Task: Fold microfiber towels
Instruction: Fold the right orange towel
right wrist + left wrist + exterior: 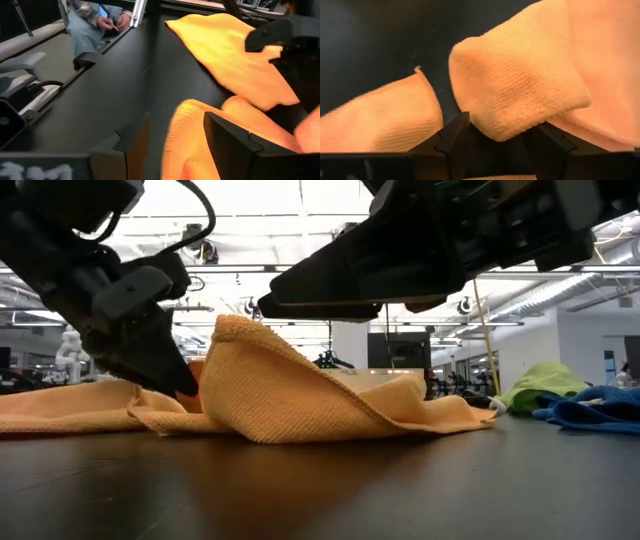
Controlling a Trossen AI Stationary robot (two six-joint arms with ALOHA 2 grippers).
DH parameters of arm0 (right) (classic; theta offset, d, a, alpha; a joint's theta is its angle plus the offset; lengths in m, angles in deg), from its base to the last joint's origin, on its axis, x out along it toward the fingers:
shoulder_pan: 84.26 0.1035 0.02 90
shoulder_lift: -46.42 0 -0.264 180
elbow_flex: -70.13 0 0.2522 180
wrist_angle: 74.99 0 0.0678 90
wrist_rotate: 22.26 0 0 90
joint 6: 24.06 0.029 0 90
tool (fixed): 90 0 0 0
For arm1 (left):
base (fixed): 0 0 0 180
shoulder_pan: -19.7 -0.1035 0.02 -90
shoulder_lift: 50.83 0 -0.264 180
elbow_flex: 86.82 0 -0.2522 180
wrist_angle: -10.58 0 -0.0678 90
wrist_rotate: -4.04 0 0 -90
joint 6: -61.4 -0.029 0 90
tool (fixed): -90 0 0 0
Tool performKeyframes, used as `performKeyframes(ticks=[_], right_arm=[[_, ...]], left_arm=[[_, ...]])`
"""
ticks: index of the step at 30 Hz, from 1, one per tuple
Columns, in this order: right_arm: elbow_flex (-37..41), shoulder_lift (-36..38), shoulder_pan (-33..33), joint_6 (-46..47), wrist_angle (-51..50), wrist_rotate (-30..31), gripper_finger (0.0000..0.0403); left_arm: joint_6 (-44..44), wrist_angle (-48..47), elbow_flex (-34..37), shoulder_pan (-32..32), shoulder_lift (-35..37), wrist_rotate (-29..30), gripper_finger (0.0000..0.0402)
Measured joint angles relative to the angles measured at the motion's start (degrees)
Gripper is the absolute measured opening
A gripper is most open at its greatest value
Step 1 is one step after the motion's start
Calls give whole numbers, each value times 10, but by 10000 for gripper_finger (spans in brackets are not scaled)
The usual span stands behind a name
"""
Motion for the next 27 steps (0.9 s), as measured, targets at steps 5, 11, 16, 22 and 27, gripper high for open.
performKeyframes(ticks=[5,11,16,22,27], right_arm=[[0,0,2,-4,5,0,183],[0,-5,1,-3,-4,2,183],[0,-5,1,-4,10,16,183],[1,-5,11,-21,9,14,183],[1,-5,20,-31,13,14,183]], left_arm=[[11,9,0,-12,-41,-2,179],[4,32,-1,-21,-55,3,179],[-4,34,-1,-21,-55,2,179],[-1,37,-1,-23,-55,5,179],[-5,58,0,-23,-57,13,179]])
